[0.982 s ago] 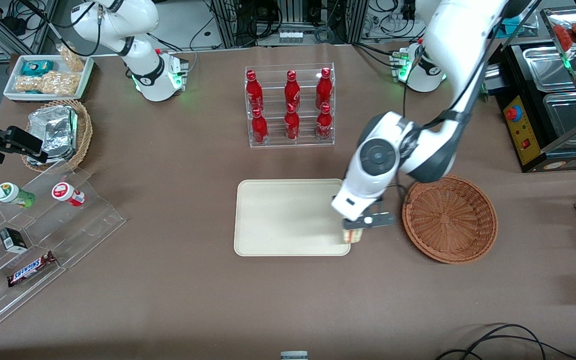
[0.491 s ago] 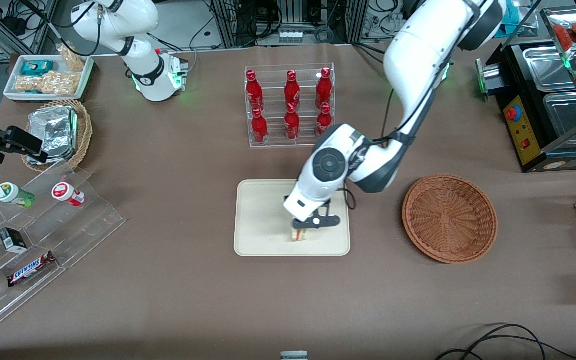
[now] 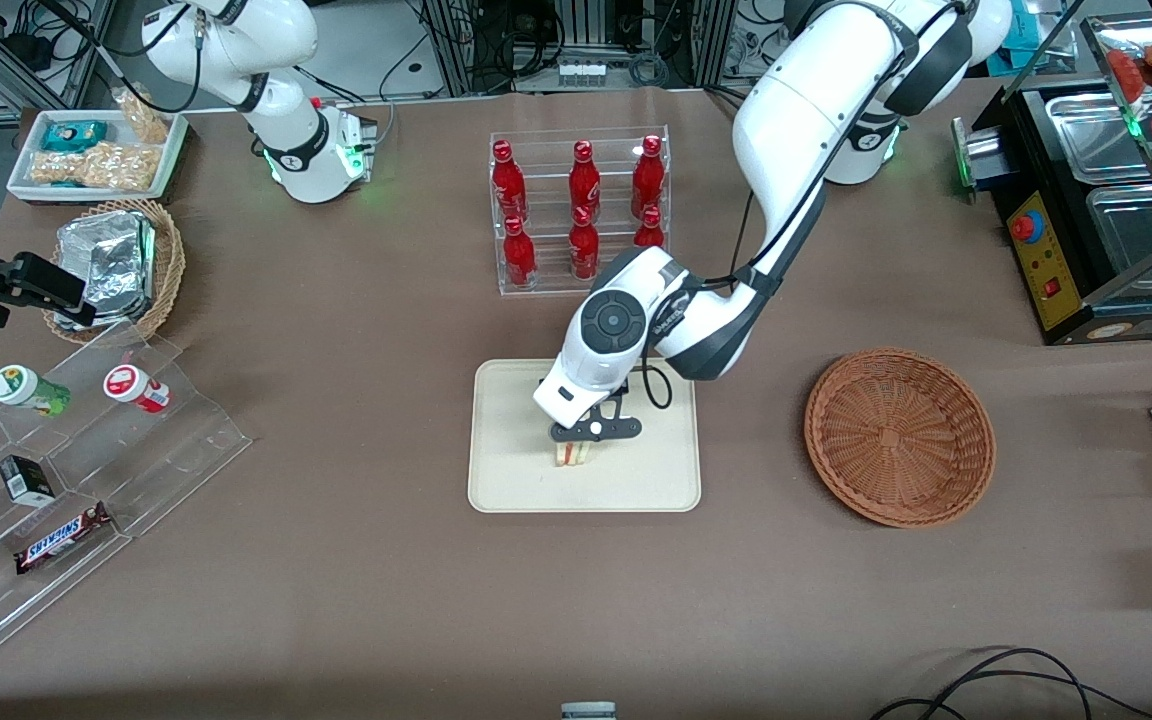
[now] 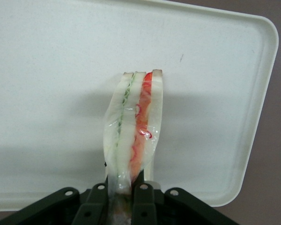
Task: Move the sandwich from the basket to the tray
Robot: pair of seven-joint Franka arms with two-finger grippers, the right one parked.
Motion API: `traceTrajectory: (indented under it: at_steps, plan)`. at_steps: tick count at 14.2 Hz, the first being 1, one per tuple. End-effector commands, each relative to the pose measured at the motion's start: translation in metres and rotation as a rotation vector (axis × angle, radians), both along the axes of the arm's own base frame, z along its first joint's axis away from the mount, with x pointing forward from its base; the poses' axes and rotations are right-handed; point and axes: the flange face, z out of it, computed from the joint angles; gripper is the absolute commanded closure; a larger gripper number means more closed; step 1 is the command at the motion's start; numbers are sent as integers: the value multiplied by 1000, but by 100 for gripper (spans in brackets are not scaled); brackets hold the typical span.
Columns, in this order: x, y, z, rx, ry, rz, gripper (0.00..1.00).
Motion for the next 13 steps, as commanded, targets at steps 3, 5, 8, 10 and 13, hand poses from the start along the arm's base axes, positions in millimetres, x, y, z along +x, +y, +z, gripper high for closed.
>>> traceTrajectory:
  at_steps: [3,5,8,10,13]
  plan:
    - [7,-2,44,-14,-38,105,0]
    - [5,15,94,15,-41,119,0]
    - [13,64,162,104,-38,157,0]
    - [15,95,191,143,-36,201,0]
    - [19,140,205,235,8,251,0]
